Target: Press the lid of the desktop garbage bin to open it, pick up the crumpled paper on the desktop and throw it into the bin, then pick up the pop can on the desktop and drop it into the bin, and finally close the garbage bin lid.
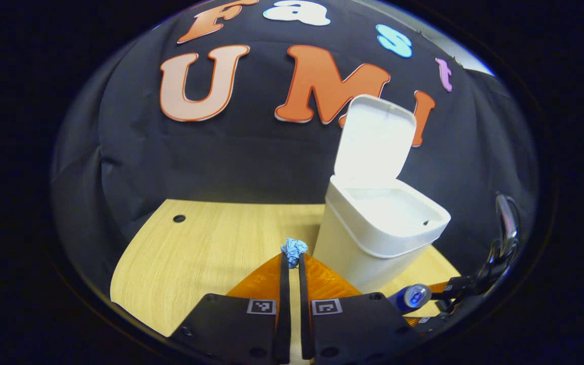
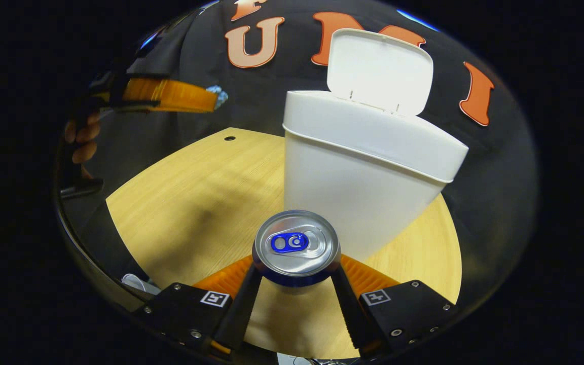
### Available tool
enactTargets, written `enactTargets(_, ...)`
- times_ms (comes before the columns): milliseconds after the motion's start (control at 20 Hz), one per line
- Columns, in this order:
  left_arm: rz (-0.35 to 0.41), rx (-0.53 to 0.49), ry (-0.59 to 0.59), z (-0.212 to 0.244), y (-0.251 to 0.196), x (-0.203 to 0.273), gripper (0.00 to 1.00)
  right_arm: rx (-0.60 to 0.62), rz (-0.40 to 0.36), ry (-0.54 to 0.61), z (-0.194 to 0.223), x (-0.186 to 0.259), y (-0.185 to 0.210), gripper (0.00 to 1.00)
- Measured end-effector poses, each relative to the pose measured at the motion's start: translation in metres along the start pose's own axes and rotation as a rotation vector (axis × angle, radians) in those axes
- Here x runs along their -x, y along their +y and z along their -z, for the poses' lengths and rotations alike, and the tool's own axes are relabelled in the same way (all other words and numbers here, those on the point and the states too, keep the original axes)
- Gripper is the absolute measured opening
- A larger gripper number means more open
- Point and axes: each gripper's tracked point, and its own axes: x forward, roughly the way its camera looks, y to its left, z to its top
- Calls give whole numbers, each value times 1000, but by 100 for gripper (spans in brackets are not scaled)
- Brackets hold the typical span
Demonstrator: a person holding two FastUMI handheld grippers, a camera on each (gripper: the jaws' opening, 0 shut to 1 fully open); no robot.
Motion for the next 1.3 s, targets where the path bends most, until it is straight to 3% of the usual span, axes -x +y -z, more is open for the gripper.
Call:
enactTargets(450, 139, -87, -148, -55, -67, -5, 11, -49, 58, -41, 0, 15, -28, 79)
enactTargets(500, 169, -85, -160, -58, -76, -5, 11, -54, 52, -43, 1, 17, -27, 75)
enactTargets(550, 202, -81, -176, -61, -88, -6, 12, -54, 62, -48, 2, 21, -29, 79)
enactTargets(800, 282, -110, -215, -69, -117, -12, 12, -77, 113, -66, 3, 35, -40, 79)
enactTargets(1300, 338, -179, -206, -55, -136, -27, 13, -151, 216, -73, 11, 59, -58, 79)
